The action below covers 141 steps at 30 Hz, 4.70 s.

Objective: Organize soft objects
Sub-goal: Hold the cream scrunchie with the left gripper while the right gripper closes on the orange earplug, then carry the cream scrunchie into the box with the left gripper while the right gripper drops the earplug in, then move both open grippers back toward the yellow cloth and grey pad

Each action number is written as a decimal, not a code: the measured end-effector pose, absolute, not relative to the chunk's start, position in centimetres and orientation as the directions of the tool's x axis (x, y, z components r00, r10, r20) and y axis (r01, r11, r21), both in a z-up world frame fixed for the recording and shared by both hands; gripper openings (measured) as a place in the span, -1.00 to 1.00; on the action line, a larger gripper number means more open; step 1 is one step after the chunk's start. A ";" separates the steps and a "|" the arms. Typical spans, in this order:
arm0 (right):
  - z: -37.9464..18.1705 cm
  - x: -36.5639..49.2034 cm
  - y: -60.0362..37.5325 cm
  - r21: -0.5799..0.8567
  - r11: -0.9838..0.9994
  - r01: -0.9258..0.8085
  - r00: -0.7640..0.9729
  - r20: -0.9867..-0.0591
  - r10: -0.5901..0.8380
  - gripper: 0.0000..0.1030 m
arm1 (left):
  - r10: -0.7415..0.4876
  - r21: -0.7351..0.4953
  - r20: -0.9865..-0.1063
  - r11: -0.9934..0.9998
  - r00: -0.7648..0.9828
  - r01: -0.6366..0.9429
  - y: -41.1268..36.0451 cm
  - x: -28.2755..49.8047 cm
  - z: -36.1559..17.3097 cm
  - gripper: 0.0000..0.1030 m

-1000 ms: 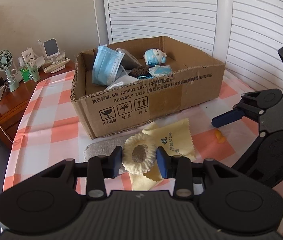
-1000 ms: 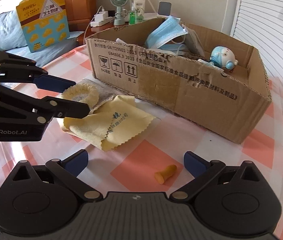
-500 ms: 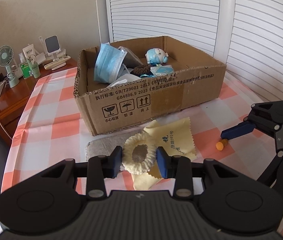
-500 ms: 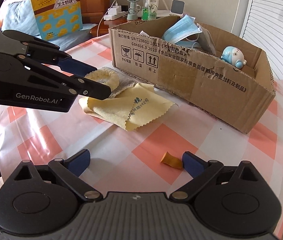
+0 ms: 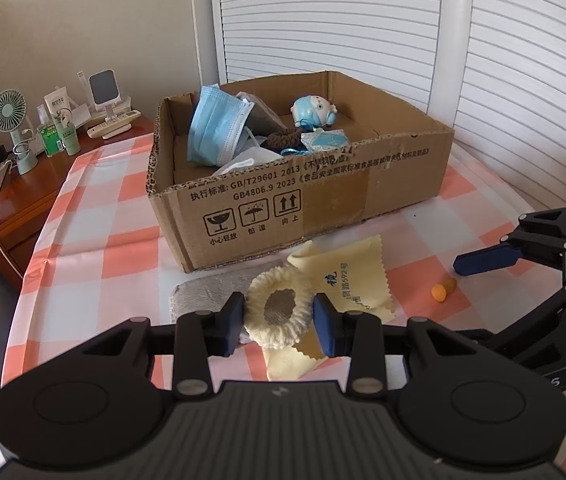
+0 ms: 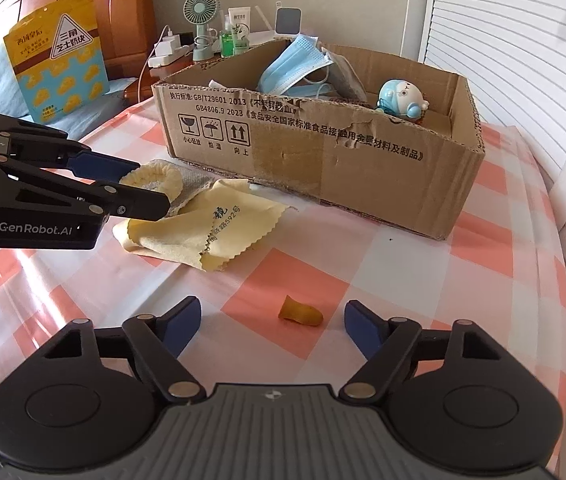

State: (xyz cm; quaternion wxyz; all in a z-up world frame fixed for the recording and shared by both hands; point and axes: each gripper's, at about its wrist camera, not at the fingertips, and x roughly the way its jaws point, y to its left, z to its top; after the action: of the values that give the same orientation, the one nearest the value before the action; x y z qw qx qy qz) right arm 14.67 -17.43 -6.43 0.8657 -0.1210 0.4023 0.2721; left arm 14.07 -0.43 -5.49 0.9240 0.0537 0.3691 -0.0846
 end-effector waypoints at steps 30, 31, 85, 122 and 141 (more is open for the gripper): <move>-6.3 13.8 -16.8 -0.024 0.904 -0.427 0.620 -0.736 0.273 -0.47 | -0.126 0.036 -0.690 0.978 0.713 0.207 -0.6 14.2 -5.3 -0.29; -6.3 13.7 -16.8 -0.028 0.904 -0.426 0.622 -0.735 0.271 -0.48 | -0.125 0.036 -0.690 0.978 0.713 0.206 -0.6 14.2 -5.3 -0.29; 2.9 20.3 -18.4 -0.077 0.905 -0.418 0.730 -0.622 0.284 -0.50 | -0.183 0.047 -0.637 0.960 0.749 0.275 -0.4 26.4 0.0 0.79; 3.6 29.1 -16.7 -0.008 0.958 -0.285 0.733 -0.647 0.213 1.00 | -0.131 0.036 -0.663 0.978 0.737 0.207 4.6 22.8 0.8 0.85; -2.6 14.1 -13.3 0.026 0.913 -0.406 0.649 -0.695 0.309 1.00 | -0.052 -0.004 -0.711 0.998 0.701 0.069 6.7 13.2 -2.1 0.95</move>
State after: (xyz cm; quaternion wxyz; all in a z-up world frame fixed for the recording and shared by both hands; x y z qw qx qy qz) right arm 14.07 -13.26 -2.56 0.9057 -0.0659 0.3694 0.1973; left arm 13.19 6.67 -2.13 0.9221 0.0115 0.3853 -0.0328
